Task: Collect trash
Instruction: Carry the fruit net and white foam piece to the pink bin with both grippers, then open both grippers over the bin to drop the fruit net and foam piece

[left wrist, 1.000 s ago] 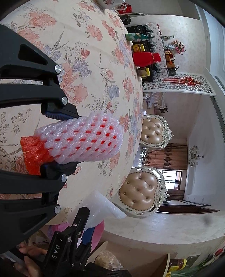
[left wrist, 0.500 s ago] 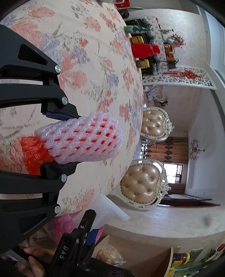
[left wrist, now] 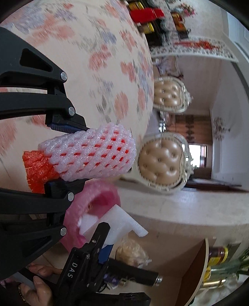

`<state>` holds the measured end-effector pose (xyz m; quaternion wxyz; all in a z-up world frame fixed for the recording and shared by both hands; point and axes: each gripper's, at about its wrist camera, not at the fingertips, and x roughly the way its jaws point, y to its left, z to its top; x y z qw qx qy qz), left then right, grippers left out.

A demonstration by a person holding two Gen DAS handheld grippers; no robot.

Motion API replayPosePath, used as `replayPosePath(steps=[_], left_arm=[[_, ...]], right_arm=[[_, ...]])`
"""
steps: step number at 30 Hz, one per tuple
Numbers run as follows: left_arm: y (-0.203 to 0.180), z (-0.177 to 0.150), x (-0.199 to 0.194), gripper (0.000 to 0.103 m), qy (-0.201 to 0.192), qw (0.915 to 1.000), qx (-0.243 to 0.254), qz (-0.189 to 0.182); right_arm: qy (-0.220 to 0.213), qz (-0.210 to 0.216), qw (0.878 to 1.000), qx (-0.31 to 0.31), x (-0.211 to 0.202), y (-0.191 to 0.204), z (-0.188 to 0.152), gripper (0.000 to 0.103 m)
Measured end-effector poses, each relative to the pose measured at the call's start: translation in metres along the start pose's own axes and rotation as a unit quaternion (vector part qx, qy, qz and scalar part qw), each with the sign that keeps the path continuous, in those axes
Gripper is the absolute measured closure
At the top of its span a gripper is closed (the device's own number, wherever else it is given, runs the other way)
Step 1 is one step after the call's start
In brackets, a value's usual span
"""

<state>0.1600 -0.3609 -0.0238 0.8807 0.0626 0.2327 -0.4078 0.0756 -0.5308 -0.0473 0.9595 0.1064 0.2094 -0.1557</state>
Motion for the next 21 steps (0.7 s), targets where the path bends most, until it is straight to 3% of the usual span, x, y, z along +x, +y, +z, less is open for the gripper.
replayPosePath(steps=[7, 14, 21], left_arm=[[-0.039, 0.023, 0.043, 0.067, 0.002, 0.9977, 0.014, -0.066], [-0.083, 0.037, 0.082, 0.066, 0.009, 0.9936, 0.042, -0.104], [-0.117, 0.042, 0.126, 0.066, 0.03, 0.9898, 0.053, -0.129]], right_arm=[[-0.013, -0.063, 0.998, 0.022, -0.014, -0.055, 0.001, 0.044], [-0.016, -0.093, 0.994, 0.058, -0.017, -0.104, 0.003, 0.043], [-0.015, -0.108, 0.992, 0.067, -0.016, -0.126, 0.004, 0.043]])
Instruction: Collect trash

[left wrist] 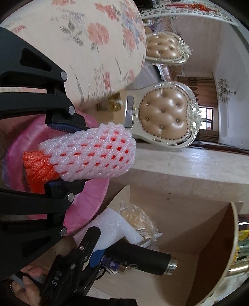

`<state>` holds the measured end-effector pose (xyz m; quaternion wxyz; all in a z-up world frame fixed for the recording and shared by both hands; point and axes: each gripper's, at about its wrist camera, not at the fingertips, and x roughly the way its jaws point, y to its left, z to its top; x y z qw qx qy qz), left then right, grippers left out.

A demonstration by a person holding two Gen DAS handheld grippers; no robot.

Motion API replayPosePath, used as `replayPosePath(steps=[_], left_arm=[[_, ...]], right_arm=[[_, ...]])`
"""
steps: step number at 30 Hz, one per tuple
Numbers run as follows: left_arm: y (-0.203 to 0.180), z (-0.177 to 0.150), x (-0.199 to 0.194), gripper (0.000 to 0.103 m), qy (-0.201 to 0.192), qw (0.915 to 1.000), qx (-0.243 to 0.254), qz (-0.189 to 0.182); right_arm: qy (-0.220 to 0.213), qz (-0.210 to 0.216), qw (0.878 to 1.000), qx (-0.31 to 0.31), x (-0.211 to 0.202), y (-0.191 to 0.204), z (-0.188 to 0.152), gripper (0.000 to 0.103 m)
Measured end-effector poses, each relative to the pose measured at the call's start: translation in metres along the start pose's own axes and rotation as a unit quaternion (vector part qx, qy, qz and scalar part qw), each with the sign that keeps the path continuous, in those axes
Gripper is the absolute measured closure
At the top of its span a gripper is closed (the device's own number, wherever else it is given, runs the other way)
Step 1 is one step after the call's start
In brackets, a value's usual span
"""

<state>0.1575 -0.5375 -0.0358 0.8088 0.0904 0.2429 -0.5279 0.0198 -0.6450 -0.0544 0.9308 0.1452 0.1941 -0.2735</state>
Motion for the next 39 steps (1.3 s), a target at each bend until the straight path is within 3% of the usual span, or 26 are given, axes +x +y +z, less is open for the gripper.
replayPosePath(steps=[5, 6, 8, 10, 11, 17, 22, 24, 26, 32, 39], left_arm=[[-0.008, 0.007, 0.03, 0.065, 0.01, 0.9999, 0.004, -0.007], [-0.009, 0.009, 0.037, 0.06, 0.013, 0.9999, 0.005, -0.008], [-0.01, 0.012, 0.048, 0.046, 0.017, 0.9998, 0.009, -0.006], [-0.007, 0.016, 0.052, 0.017, 0.011, 0.9998, 0.006, -0.014], [-0.005, 0.018, 0.05, 0.015, 0.003, 0.9999, 0.006, -0.012], [0.02, 0.023, 0.022, 0.014, -0.029, 0.9991, 0.004, 0.03], [0.053, 0.019, -0.013, 0.012, -0.054, 0.9958, -0.028, 0.069], [0.064, 0.017, -0.025, 0.012, -0.057, 0.9943, -0.038, 0.082], [0.071, 0.014, -0.036, 0.012, -0.059, 0.9932, -0.043, 0.09], [0.078, 0.003, -0.063, 0.012, -0.063, 0.9916, -0.056, 0.098], [0.05, -0.008, -0.1, 0.01, -0.08, 0.992, -0.037, 0.091]], right_arm=[[0.004, -0.009, 1.0, 0.009, 0.002, -0.016, -0.002, 0.043], [0.005, -0.01, 1.0, 0.011, 0.003, -0.017, -0.003, 0.043], [0.007, -0.011, 1.0, 0.015, 0.006, -0.02, -0.003, 0.043], [0.009, -0.013, 1.0, 0.016, 0.009, -0.021, -0.003, 0.043], [0.011, -0.012, 1.0, 0.017, 0.011, -0.023, -0.003, 0.042], [0.026, -0.003, 1.0, 0.013, 0.033, -0.013, -0.004, 0.042], [0.033, 0.019, 0.999, 0.0, 0.06, 0.011, 0.0, 0.039], [0.033, 0.022, 0.999, -0.003, 0.068, 0.018, 0.002, 0.03], [0.03, 0.02, 0.999, 0.004, 0.069, 0.021, 0.005, 0.029], [0.015, 0.015, 1.0, 0.009, 0.041, 0.024, 0.01, 0.029], [-0.005, 0.002, 1.0, -0.002, -0.009, 0.03, 0.012, 0.026]])
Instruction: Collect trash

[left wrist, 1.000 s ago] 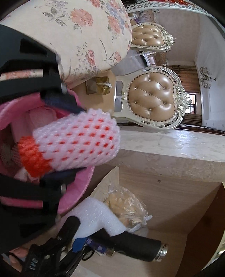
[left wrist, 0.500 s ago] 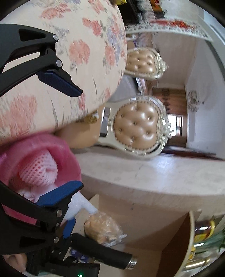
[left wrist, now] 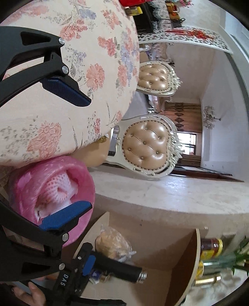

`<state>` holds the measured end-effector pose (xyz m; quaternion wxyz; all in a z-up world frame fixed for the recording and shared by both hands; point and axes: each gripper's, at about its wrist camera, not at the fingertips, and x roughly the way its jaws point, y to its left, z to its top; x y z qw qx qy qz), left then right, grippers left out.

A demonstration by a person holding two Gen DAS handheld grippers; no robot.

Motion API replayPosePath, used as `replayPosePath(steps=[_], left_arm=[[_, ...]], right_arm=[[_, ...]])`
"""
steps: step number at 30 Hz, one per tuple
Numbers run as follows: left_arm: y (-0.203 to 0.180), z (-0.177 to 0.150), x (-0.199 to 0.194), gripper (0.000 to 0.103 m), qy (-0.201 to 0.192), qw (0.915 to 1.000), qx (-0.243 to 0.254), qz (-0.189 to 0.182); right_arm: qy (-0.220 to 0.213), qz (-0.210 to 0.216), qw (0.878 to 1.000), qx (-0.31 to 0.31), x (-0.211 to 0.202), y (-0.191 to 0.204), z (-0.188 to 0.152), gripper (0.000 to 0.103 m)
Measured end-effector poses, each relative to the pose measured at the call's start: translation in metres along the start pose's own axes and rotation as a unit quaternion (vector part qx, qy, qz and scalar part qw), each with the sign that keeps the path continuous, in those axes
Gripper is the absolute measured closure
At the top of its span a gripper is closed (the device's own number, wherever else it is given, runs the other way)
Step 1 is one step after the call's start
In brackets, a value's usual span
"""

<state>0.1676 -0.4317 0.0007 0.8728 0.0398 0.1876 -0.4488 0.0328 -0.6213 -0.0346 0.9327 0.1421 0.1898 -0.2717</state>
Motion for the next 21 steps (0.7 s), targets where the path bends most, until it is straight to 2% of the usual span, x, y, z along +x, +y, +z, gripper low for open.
replayPosePath(steps=[6, 9, 16, 21], left_arm=[[-0.009, 0.005, -0.04, 0.009, -0.013, 0.9994, 0.029, -0.016], [-0.015, 0.006, -0.063, 0.008, -0.021, 0.9978, 0.057, -0.025], [-0.012, -0.011, -0.098, 0.007, -0.029, 0.9957, 0.085, -0.026], [0.001, -0.021, -0.11, 0.007, -0.028, 0.996, 0.077, -0.036]], right_arm=[[-0.03, -0.03, 0.999, -0.026, -0.055, 0.014, 0.007, 0.01], [-0.03, -0.04, 0.999, -0.022, -0.076, 0.02, 0.006, 0.005], [-0.016, -0.064, 0.998, -0.018, -0.1, 0.041, -0.015, 0.005], [-0.014, -0.076, 0.997, -0.01, -0.113, 0.058, -0.029, 0.005]])
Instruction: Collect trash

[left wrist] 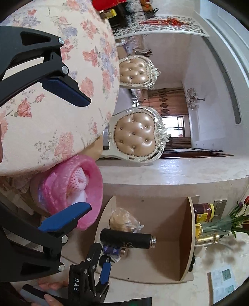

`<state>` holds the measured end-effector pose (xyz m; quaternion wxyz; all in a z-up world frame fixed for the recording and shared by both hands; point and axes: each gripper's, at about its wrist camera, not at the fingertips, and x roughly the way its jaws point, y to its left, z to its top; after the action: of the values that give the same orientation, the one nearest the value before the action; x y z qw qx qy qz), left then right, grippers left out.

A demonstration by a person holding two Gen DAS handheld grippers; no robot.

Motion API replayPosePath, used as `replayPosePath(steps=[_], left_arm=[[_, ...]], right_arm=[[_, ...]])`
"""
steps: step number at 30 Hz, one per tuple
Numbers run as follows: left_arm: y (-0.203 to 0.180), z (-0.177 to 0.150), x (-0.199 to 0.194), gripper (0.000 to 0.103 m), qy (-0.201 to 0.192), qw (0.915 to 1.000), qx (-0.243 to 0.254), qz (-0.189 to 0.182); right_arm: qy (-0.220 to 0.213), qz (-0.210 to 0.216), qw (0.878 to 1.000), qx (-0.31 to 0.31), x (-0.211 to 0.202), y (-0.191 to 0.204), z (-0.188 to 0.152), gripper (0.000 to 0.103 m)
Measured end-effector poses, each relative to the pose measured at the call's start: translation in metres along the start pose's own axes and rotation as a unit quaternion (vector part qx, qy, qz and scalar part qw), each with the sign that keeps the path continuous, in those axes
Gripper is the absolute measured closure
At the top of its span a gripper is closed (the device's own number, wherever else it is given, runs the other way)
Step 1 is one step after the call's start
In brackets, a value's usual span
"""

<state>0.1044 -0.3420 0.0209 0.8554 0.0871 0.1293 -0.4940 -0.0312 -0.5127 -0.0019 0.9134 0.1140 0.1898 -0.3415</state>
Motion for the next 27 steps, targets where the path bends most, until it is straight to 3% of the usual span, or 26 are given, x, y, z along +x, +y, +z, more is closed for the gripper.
replayPosePath(steps=[6, 16, 27], left_arm=[[0.011, -0.003, -0.004, 0.007, -0.005, 0.9998, -0.017, -0.009], [0.0, -0.008, -0.005, 0.007, 0.006, 0.9973, -0.008, -0.073], [-0.012, -0.013, -0.004, 0.007, 0.009, 0.9959, 0.005, -0.09]], right_arm=[[-0.015, -0.007, 1.0, -0.025, -0.02, 0.018, -0.006, 0.005], [-0.023, -0.042, 0.998, -0.033, -0.045, 0.018, -0.01, 0.005], [-0.024, -0.05, 0.998, -0.031, -0.05, 0.01, -0.012, 0.005]])
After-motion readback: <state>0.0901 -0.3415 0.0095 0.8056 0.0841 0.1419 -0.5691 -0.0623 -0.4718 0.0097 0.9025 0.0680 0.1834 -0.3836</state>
